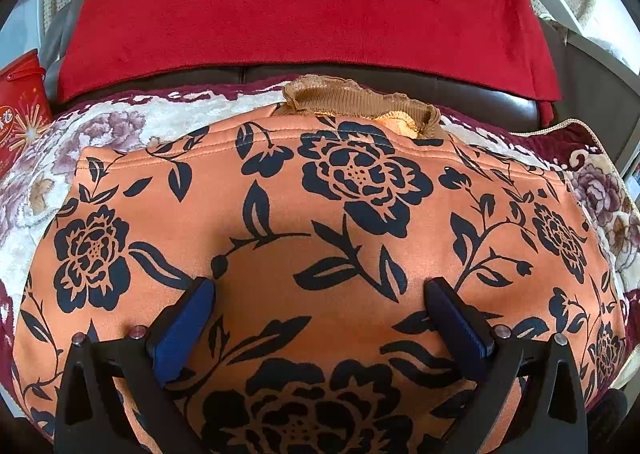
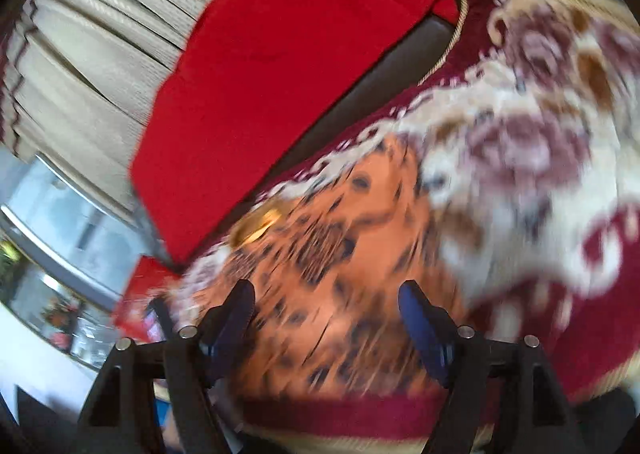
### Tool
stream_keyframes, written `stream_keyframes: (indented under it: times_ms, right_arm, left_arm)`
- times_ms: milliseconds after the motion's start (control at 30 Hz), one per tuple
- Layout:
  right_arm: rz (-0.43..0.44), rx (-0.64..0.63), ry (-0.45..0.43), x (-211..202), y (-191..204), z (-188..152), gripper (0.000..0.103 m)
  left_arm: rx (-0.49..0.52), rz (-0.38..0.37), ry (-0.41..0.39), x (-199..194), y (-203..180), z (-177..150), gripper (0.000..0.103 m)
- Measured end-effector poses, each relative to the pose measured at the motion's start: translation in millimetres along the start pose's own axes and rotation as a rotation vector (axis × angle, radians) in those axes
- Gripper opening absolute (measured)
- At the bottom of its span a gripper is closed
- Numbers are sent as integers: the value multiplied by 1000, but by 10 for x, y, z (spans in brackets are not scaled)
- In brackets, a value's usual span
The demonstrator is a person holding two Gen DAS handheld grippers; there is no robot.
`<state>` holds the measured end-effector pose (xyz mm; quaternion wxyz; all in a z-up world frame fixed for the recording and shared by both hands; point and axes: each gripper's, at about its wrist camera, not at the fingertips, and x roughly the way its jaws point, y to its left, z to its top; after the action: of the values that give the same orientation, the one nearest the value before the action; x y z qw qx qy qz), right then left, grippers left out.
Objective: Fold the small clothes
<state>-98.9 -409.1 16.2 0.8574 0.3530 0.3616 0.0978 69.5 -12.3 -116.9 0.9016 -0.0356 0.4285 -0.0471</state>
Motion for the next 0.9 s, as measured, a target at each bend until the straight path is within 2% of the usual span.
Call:
stream_keyframes:
  times_ms: [67,167,233,333,400,500,533,633,667,733,767,800,833,867,900]
  right_arm:
    - [14,61,21,-42,-91,-328,77]
    - [12,190,77,101,-388,-571,78]
    - [36,251,85,194,-538,-577,78]
    - [57,300,72,321,-654,-482,78]
    - [74,315,66,397,-684,-427,78]
    - [84,304,35,449,-655,-357,78]
    - [84,309,19,462,-653,-336,78]
    - [90,306,-28,442,-586,-266,76]
    - [93,290,-50,399,-542,-258,76]
    - [81,258,-66,389,-496,-202,76]
    - [59,241,-62,416,-480,-186,76]
    - [36,240,-54,459,-493,-178,76]
    - [26,250,-44,513,-524,-173,76]
    - [21,254,-38,559,-546,-165,76]
    - [14,251,-41,556,-550,-158,76]
  left_arm:
    - [-3,-1,1,-5,-1,9,103]
    - [-14,-11,18,-59,21,45,103]
    - [-66,-20,29,-155,87,73,103]
    - [-155,-43,-14,-370,222,56,103]
    - [-168,-15,-37,-455,279,13,103]
    - [-93,33,55,-262,250,-82,103]
    - [-70,29,54,-216,236,-104,103]
    - [-90,45,42,-323,192,-18,103]
    - [-92,39,12,-398,174,5,103]
    - [-61,22,-54,-512,92,41,103]
    - [-25,23,-50,-481,30,38,103]
    - [-2,25,-26,-408,15,33,103]
    - [32,41,54,-215,-31,-15,103]
    - [44,32,95,-76,-39,-70,103]
    - [41,27,56,-84,-37,-91,103]
